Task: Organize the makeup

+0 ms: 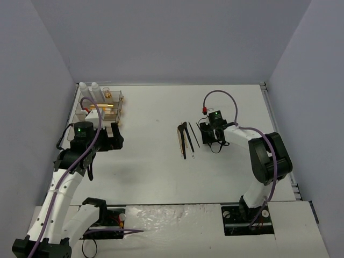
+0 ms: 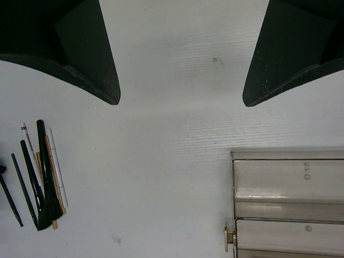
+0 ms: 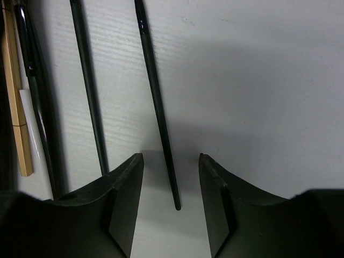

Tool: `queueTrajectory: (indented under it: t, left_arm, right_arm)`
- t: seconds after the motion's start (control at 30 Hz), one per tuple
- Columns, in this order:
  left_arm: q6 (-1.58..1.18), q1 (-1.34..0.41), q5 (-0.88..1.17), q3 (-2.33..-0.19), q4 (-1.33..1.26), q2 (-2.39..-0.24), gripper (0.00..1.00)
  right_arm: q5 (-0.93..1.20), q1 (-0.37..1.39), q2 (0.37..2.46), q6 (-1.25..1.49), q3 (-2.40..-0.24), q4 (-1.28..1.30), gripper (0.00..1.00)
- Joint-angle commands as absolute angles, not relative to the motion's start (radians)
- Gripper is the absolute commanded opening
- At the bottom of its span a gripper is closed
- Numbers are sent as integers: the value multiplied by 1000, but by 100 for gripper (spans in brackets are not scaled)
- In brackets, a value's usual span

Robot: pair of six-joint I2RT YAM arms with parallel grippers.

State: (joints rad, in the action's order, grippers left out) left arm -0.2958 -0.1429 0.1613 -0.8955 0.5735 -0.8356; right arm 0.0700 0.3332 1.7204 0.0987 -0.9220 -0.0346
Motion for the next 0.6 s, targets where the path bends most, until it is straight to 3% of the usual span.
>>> queueTrajectory:
  t: [0.0,0.23,0.33,0.57]
  left_arm:
    - [-298,-133,155,-934,540,-834,97]
    - [-298,-127,174,-934,537,-841,97]
    - [-302,-126,206,-930,527,-846,97]
    - [-415,-130,366,-925,453,-870,97]
  right_arm:
    - [79,330,1766,76,-986,-21,40]
    - [55,330,1805,65,-1005,-3,18]
    - [37,330,1794,61,-1001,-3,2]
    - [38,350,1639,54,-983,-3,0]
